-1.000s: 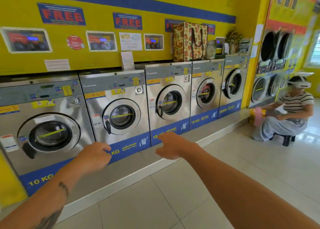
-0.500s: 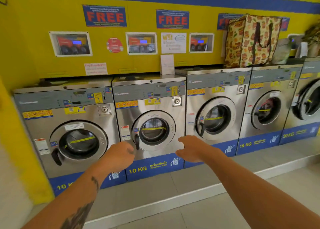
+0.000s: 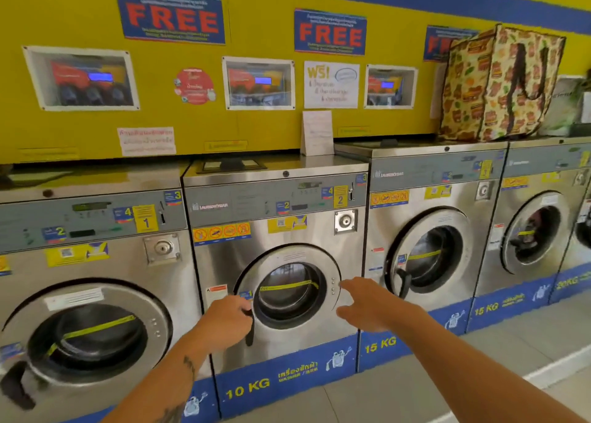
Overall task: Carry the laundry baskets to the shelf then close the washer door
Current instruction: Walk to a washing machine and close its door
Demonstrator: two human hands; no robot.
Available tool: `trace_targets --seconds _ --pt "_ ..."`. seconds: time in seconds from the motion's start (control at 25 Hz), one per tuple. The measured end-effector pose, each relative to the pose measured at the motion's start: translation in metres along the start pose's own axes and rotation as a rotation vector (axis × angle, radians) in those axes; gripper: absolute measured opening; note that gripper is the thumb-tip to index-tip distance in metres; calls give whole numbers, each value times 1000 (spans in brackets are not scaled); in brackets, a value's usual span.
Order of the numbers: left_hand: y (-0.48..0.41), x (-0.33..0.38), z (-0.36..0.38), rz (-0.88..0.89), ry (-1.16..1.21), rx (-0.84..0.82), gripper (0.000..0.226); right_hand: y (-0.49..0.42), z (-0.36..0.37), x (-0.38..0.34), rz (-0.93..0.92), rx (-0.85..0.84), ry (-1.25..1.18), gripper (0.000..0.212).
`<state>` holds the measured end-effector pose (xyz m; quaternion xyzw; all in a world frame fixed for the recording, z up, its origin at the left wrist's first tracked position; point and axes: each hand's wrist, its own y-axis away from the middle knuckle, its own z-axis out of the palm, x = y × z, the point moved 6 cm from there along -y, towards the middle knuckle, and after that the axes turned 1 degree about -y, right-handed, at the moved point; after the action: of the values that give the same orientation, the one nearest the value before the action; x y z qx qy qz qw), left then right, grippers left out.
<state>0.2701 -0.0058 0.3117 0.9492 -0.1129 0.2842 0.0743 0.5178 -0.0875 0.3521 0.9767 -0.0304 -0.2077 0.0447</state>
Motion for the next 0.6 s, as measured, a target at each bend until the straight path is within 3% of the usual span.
trace_targets --seconds 0.24,0.36,0.6 --pt "-133 -19 16 -19 75 34 30 -156 5 6 -24 -40 -29 49" --pt "-191 -34 34 -41 106 41 55 -239 22 11 -82 -75 -2 60" --pt "-291 -41 63 -190 105 3 76 -389 61 12 -255 -163 201 81"
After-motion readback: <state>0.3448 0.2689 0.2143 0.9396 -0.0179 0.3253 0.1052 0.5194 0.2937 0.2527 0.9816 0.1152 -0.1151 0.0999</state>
